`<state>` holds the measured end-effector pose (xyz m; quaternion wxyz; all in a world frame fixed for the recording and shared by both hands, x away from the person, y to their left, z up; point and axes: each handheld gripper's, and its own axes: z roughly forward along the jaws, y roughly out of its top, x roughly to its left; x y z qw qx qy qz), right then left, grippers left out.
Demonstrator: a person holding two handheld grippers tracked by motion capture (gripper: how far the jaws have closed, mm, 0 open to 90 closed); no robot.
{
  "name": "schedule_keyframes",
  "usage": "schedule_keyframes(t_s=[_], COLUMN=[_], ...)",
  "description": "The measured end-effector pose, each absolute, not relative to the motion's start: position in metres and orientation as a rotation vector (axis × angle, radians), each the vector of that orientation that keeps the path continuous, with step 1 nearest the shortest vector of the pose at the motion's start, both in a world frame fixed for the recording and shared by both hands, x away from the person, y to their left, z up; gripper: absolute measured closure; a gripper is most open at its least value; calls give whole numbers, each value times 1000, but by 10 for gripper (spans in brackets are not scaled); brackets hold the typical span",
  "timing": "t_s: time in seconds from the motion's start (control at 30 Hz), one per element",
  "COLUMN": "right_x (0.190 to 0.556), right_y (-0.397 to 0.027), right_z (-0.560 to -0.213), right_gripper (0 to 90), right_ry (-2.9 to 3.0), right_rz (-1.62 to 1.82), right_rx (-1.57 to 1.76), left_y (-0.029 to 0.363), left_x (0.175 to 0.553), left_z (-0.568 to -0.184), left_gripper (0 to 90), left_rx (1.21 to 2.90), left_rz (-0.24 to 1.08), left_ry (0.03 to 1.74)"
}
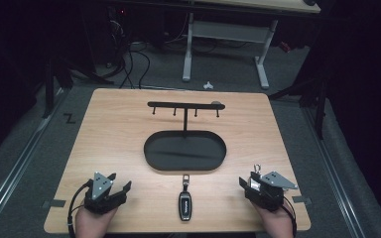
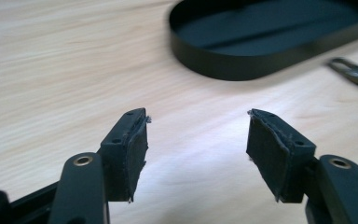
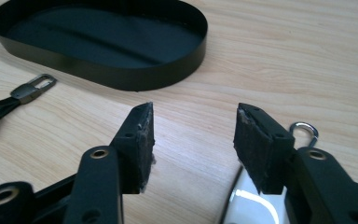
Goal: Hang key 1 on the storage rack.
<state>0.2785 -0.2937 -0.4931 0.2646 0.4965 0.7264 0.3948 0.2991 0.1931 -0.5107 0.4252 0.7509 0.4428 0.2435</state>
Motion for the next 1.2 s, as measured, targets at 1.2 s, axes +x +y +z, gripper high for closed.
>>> schedule_keyframes(t_s=[1.2], right_x=[275], right_y=[-217], right_z=[-510], right_gripper=[510], right_ry=[2312], right_rz=[1124], right_rx=[1084], left_y=[183], left_x=[293], left_z=[-517], left_gripper=[388], left_rx=[1920], left_rz=[611], left_ry=[1015])
